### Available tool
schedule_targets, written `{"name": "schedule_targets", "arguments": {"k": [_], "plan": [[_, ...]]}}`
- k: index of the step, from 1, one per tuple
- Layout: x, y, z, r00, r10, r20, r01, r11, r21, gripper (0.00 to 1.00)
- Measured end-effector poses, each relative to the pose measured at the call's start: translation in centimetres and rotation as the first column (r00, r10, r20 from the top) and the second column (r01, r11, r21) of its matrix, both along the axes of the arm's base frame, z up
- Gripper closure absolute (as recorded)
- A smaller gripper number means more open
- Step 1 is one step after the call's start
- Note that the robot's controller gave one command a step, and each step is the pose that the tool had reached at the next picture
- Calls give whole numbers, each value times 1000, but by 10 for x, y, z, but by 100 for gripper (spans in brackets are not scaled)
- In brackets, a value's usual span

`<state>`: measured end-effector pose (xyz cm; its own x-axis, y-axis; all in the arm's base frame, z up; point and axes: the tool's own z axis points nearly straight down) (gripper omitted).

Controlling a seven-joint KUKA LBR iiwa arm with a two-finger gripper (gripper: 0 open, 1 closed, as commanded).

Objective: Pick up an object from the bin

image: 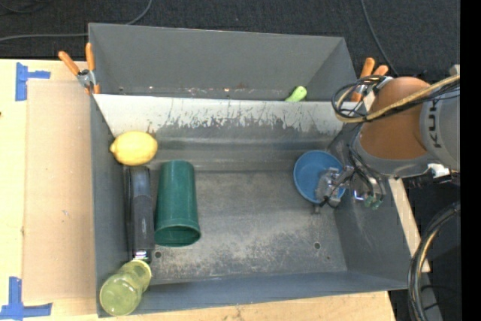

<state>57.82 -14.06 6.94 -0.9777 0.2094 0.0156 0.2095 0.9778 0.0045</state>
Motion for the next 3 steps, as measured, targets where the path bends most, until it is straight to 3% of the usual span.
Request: {"name": "schedule_targets", "arguments": {"k": [2, 3], "plan": [[-13, -11, 0, 1000, 4, -3, -4, 1000, 3, 100], [-8, -11, 0, 1000, 10, -2, -10, 1000, 4, 100]]}}
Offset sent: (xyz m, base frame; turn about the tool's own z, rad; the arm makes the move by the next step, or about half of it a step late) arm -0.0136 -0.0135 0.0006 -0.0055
